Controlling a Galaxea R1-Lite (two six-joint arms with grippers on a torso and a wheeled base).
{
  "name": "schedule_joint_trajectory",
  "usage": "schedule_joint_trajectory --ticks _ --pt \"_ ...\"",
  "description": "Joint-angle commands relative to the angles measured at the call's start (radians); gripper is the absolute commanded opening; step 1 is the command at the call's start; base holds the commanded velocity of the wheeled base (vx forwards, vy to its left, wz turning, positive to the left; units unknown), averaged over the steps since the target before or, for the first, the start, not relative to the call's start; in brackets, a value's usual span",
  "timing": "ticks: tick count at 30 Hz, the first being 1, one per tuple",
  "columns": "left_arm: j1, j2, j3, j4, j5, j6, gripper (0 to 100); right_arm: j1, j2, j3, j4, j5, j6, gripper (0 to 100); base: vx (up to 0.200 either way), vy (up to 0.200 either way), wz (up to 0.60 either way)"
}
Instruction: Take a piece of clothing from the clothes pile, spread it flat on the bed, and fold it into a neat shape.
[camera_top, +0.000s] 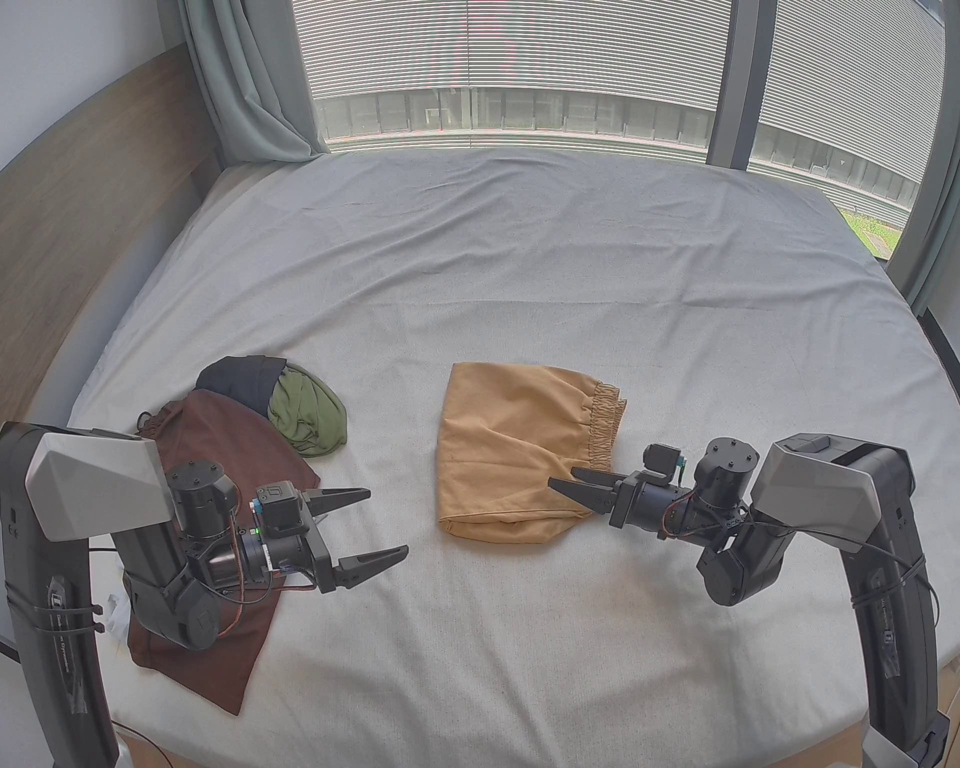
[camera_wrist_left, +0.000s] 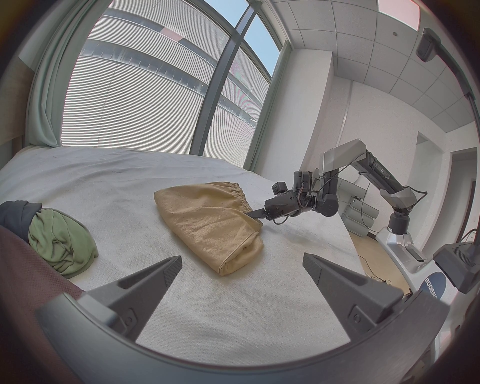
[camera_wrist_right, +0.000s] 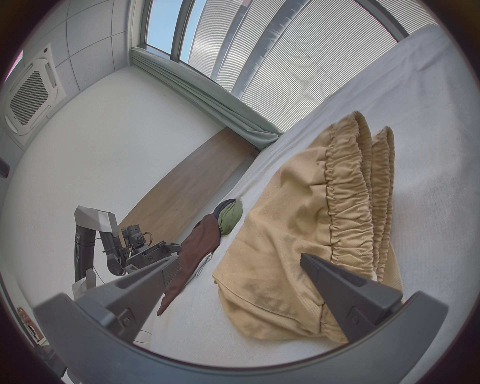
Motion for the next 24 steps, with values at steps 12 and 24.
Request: schedule_joint_trajectory --ticks 12,24 --pt "0.000 0.003 0.002 -0.003 0.000 0.000 100 -0.002 -0.039 -0.004 0.001 0.000 0.011 100 0.000 0.000 0.00" --pt "0.000 0.001 0.002 -0.003 0.000 0.000 100 -0.024 -0.087 -0.176 0.006 -0.028 0.106 100 0.000 0.000 0.00"
